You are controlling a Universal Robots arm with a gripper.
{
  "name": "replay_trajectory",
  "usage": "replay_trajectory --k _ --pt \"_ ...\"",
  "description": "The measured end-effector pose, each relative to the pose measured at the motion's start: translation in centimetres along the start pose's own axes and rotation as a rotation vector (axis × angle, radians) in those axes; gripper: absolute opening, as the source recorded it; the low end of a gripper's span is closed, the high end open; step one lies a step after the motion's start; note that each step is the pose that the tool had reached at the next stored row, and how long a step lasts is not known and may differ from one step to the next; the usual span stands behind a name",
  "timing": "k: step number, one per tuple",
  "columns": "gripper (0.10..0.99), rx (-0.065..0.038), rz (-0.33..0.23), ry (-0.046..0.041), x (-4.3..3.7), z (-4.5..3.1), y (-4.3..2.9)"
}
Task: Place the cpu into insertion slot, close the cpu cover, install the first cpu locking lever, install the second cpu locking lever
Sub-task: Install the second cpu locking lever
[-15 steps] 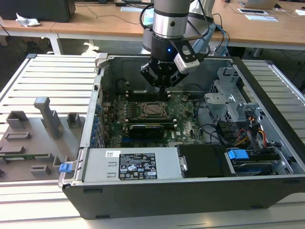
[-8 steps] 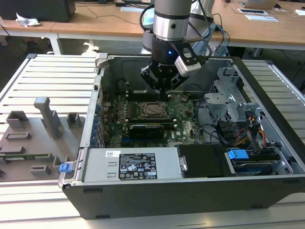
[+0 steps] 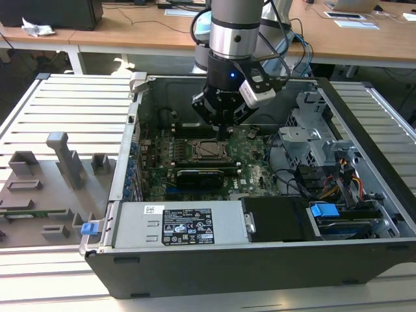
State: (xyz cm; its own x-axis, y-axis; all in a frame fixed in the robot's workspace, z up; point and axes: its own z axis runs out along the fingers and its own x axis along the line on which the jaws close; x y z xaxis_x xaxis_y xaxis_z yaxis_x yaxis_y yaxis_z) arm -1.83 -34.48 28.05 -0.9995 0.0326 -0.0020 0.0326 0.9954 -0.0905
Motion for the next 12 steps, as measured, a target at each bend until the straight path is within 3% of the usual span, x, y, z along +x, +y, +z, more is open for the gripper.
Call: replay_trajectory --k 5,8,12 --pt "0.106 -0.002 0.0 0.0001 0.0 0.31 -0.37" --pt "0.106 -0.013 0.0 0.0004 -0.01 0.99 -0.32" --pt "0.106 -0.019 0.0 0.0006 -0.01 1.5 -0.28"
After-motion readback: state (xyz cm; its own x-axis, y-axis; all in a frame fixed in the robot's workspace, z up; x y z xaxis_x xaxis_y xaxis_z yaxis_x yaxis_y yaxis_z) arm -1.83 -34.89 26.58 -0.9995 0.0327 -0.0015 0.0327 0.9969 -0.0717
